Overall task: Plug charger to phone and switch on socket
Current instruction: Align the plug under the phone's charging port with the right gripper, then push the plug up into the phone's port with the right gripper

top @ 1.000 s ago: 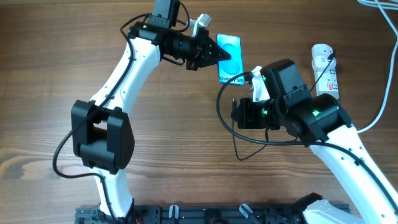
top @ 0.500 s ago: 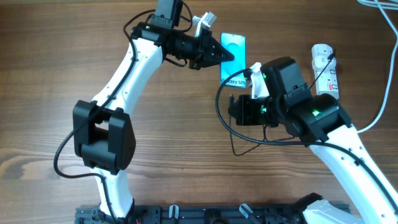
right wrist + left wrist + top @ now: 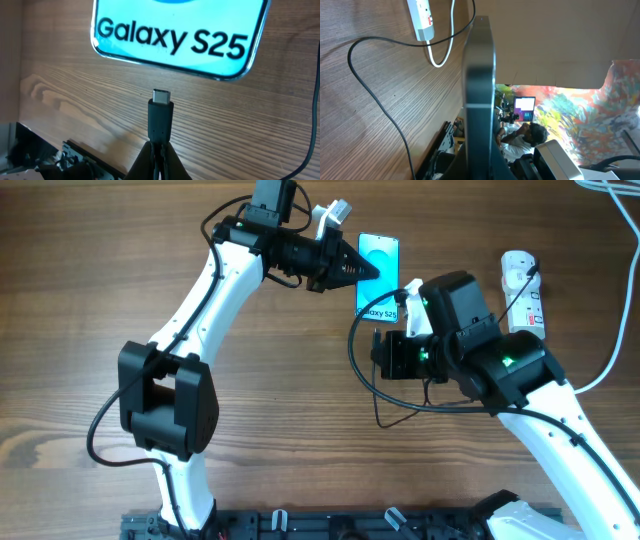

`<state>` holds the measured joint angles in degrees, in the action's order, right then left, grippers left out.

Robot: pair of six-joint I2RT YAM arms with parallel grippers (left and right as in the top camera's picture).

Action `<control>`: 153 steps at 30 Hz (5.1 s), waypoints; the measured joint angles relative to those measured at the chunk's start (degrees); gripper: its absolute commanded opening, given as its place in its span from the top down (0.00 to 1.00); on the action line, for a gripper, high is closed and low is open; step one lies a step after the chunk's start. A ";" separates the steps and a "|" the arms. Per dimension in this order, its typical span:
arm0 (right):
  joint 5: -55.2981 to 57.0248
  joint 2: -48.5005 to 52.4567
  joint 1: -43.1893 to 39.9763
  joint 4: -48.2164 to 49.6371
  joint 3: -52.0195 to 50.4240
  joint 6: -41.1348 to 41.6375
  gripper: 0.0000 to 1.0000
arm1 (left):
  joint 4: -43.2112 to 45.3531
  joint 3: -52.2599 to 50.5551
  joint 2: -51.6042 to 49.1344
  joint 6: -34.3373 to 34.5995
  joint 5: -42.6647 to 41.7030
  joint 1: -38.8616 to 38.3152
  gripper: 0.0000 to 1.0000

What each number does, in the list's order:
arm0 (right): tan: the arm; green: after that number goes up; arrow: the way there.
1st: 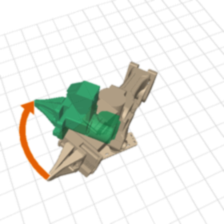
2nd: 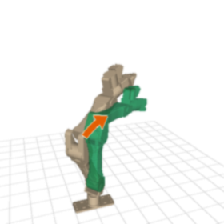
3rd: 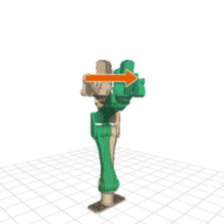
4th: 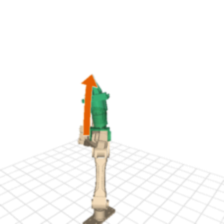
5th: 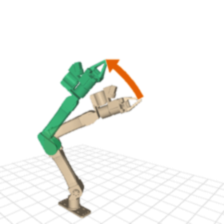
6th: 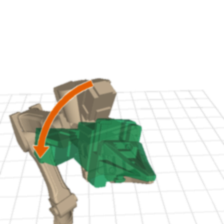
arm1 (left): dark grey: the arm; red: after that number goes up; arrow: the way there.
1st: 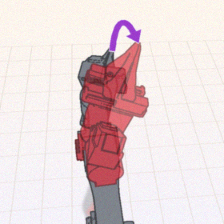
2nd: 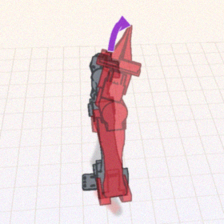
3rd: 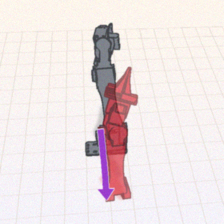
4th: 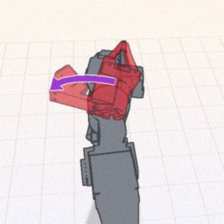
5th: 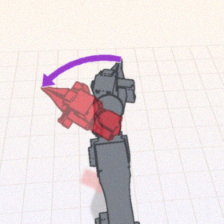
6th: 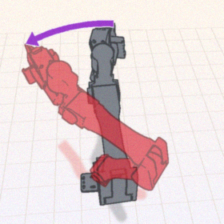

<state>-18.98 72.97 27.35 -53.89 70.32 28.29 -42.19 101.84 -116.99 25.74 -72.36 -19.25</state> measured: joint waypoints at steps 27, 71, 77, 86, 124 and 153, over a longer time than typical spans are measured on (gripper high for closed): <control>0.26 1.77 0.00 0.66 0.00 -0.02 0.96 | 0.46 0.00 0.00 -1.53 0.13 0.00 0.96; 1.49 1.99 0.00 1.95 0.00 -0.31 0.96 | 0.61 0.00 0.00 -4.70 0.48 0.00 0.96; 1.44 1.99 0.00 2.10 0.00 -0.31 0.96 | 0.63 0.00 0.00 -4.70 0.48 0.00 0.96; 1.44 1.99 0.00 2.03 0.00 -0.31 0.96 | 0.63 0.00 0.00 -4.70 0.48 0.00 0.96; 1.51 1.99 0.15 0.59 0.00 -0.31 0.96 | 0.61 0.00 0.00 -7.67 0.50 -0.92 0.96; 1.49 1.99 0.15 -0.24 0.00 -0.02 0.96 | 0.52 0.00 0.00 -9.16 0.50 -0.92 0.96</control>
<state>-17.50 74.96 27.51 -54.13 70.32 28.27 -41.67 101.84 -116.99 16.58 -71.85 -20.16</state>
